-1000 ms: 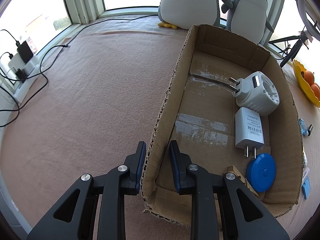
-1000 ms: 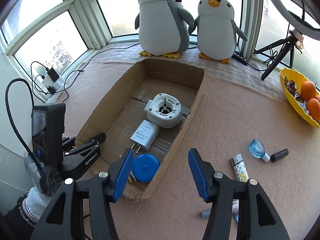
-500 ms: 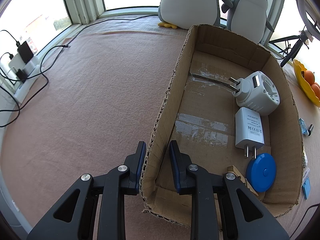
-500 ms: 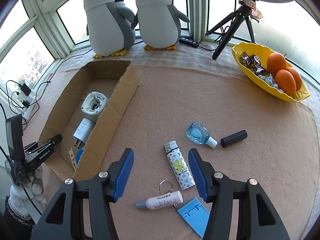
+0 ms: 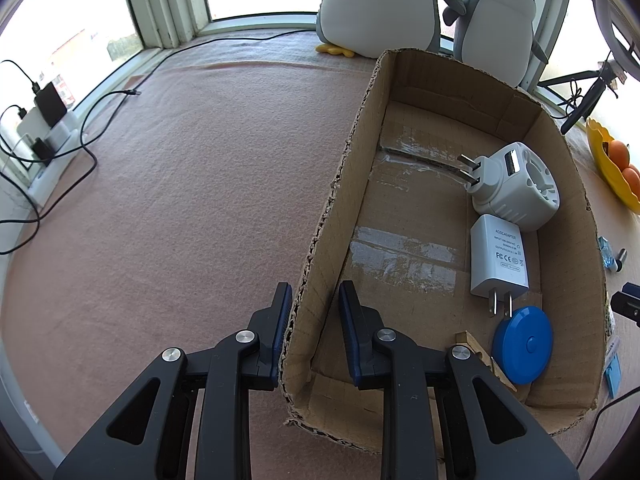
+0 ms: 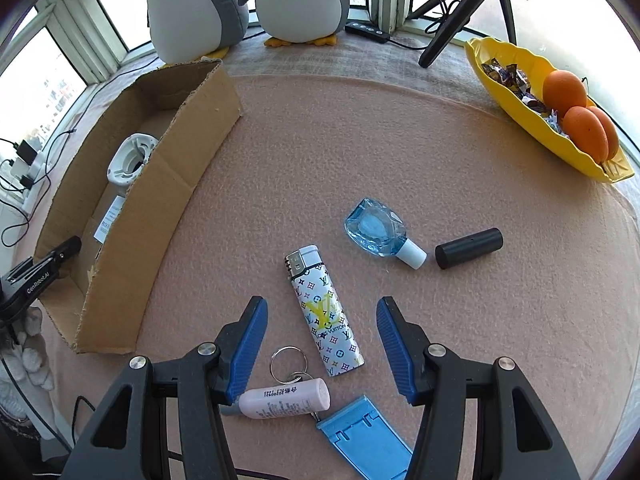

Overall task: Organize rigid objects
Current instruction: 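Move the right tool to the patterned lighter and grasp it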

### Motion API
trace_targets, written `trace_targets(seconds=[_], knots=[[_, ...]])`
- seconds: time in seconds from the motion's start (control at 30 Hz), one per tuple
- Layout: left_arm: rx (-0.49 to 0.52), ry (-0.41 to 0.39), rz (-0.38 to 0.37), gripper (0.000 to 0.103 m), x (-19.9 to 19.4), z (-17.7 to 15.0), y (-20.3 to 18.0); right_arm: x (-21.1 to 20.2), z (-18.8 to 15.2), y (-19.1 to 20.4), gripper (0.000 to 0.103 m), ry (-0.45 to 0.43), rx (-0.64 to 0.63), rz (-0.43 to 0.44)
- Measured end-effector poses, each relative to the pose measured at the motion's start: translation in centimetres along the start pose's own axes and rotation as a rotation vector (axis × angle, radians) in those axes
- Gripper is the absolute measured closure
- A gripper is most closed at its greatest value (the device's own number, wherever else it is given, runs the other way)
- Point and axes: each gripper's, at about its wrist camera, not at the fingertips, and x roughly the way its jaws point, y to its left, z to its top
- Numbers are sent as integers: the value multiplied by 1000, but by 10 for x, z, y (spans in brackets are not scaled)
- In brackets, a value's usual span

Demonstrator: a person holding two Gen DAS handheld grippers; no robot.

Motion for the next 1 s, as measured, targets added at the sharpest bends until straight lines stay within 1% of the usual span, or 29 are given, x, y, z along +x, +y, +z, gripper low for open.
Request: trace_targets(seconds=[0.23,0.43,0.57,0.67,0.73,0.8,0.83,0.9,1.0], knots=[[0,0,0,80,0,0,0,13,2,-2,52,30,-21,-25],[-1,0,0,80,0,0,0,20,2,-2,57,54,-47,-51],[0,0,0,80,0,0,0,24,4,-2,62,64,-55,-59],[0,0,-1,80,0,0,0,26,5,-3,63,60,-60,-66],[0,0,0,80,0,0,0,26,6,-2,67,57,-62,-68],[-1,0,0,80,0,0,0,25,6,-4,74,56,-57,-63],[0,0,0,80,0,0,0,26,7,-5,76,55,-53,-61],[0,0,0,80,0,0,0,26,7,-8,82,52,-47,-60],[0,0,0,80,0,0,0,25,6,-10,82,47,-41,-55]])
